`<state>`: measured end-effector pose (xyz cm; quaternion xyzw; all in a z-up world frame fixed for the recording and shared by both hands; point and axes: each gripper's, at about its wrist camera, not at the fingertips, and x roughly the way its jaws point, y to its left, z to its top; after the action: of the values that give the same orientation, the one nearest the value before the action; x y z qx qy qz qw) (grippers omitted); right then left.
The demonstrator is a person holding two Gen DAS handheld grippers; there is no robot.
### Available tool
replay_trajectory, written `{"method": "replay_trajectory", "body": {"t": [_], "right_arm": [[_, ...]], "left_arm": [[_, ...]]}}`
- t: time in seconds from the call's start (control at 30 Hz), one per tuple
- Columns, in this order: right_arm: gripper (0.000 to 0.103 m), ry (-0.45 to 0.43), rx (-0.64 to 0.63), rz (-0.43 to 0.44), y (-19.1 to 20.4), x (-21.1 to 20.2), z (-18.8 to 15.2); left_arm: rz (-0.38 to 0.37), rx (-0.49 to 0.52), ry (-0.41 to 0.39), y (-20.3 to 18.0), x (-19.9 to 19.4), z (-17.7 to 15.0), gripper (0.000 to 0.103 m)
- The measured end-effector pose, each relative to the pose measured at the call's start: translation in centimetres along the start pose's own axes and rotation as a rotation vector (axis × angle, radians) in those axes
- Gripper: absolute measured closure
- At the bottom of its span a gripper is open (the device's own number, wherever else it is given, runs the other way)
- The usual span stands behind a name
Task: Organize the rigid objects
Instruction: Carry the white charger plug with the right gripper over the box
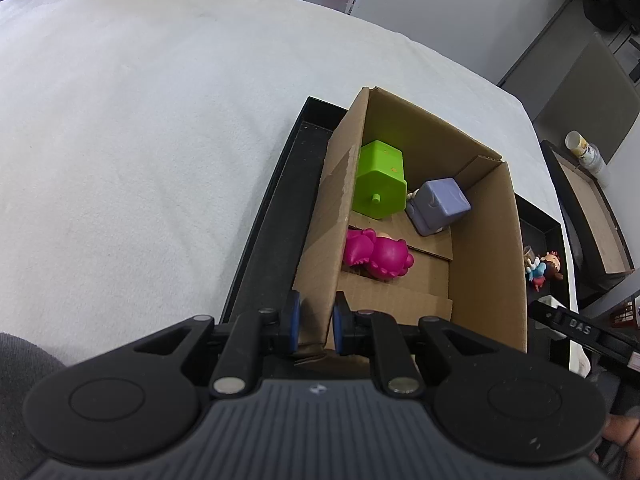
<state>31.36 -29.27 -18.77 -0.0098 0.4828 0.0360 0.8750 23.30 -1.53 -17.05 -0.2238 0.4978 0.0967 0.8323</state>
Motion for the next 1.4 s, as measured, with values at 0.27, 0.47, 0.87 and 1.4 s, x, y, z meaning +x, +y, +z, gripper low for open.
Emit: {"method": "replay_trajectory", "body": {"t": [0.27,0.47,0.87,1.4], "right_arm": [[0.042,-0.029,-0.004,0.019,0.7,-2.4,0.2],[0.042,-0.060,-0.014,0.040,1.6,-4.0,0.6],[0.042,-0.118,-0.058,0.081,4.4,-6.3,1.4],[0.042,-0.155,-0.151,0.157,9.1,-7.7,1.1]], "left_arm": [[0.001,0.003,0.000,0.0,0.0,0.0,0.088],[0.020,0.020,-0.007,-0.3,0.0,-0.1,0.089],[0.095,0.095,-0.044,-1.6,0.0,-0.7,0.092],[0.116,0.108,-0.072,-1.9,0.0,-1.1,0.093]]}}
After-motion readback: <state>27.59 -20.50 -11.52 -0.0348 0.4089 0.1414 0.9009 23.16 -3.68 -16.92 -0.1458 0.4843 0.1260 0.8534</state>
